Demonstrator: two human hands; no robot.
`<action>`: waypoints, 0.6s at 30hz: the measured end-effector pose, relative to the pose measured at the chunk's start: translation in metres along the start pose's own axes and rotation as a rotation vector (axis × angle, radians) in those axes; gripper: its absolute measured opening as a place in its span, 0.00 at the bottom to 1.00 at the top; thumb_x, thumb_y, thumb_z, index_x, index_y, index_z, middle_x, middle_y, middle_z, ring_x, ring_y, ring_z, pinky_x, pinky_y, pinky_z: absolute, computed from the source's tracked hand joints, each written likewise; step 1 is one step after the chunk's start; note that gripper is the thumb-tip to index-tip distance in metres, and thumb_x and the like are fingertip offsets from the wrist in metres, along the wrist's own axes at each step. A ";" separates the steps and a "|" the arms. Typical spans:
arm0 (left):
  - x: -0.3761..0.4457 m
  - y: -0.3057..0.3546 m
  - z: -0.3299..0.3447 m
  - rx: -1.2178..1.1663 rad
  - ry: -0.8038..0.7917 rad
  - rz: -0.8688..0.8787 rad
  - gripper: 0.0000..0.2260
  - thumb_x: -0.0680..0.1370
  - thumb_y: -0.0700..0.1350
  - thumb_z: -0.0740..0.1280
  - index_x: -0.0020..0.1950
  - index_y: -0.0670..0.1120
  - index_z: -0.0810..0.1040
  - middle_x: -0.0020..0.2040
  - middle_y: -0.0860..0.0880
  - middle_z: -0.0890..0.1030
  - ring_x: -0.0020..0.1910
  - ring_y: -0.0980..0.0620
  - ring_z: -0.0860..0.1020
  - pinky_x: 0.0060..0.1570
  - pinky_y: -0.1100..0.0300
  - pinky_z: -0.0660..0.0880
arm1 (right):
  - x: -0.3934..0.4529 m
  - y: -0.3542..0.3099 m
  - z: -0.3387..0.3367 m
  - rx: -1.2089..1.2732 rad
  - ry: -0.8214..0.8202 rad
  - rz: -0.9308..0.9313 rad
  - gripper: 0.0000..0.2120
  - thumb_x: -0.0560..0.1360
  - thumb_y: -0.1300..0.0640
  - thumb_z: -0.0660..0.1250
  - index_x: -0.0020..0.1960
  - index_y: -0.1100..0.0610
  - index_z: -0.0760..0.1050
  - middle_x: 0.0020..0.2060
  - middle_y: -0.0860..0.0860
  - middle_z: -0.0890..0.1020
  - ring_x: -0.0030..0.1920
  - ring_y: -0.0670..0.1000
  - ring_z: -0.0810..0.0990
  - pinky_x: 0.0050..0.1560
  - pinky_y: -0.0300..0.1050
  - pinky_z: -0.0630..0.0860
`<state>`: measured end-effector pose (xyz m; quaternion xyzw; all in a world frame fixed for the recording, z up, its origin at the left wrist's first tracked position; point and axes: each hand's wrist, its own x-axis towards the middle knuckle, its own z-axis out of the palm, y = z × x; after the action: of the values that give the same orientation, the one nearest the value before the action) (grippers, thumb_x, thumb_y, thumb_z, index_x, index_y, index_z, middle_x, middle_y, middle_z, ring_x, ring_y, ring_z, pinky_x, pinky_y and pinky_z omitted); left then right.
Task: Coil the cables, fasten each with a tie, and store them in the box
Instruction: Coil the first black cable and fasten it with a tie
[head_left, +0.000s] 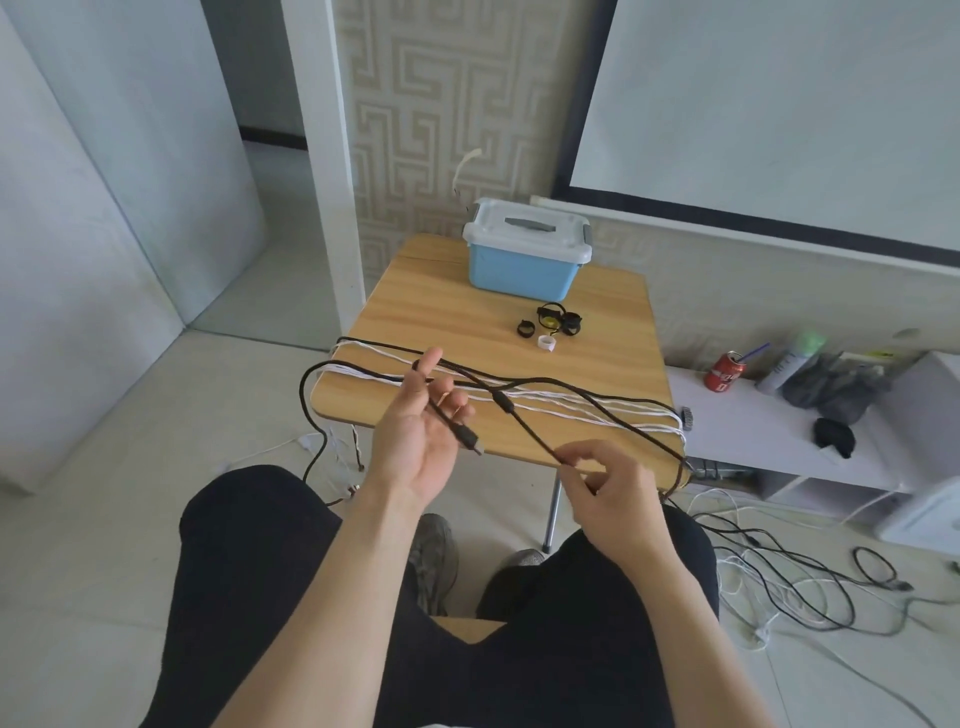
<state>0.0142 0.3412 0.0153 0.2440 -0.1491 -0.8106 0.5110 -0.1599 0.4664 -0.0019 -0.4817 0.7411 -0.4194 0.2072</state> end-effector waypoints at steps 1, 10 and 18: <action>0.000 -0.003 0.004 -0.006 -0.009 0.015 0.18 0.85 0.49 0.57 0.72 0.42 0.71 0.37 0.51 0.75 0.36 0.52 0.74 0.46 0.56 0.71 | -0.001 -0.003 0.000 -0.039 -0.065 0.001 0.08 0.79 0.63 0.69 0.54 0.53 0.82 0.46 0.45 0.83 0.29 0.46 0.80 0.32 0.33 0.74; 0.004 -0.002 0.014 0.097 -0.027 0.080 0.16 0.84 0.35 0.53 0.67 0.45 0.74 0.31 0.53 0.68 0.26 0.55 0.62 0.34 0.60 0.65 | -0.002 0.012 -0.006 -0.283 -0.157 0.035 0.07 0.76 0.49 0.73 0.53 0.45 0.80 0.38 0.44 0.82 0.36 0.43 0.80 0.38 0.37 0.76; 0.021 0.011 0.005 0.196 -0.015 0.056 0.17 0.84 0.34 0.49 0.60 0.46 0.75 0.29 0.54 0.68 0.25 0.56 0.62 0.32 0.61 0.62 | 0.061 0.118 -0.059 -0.690 -0.130 0.432 0.05 0.75 0.55 0.68 0.47 0.56 0.81 0.44 0.55 0.83 0.42 0.56 0.78 0.42 0.47 0.76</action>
<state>0.0123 0.3177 0.0196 0.2824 -0.2384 -0.7793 0.5060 -0.2931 0.4593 -0.0597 -0.3818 0.9077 -0.0617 0.1630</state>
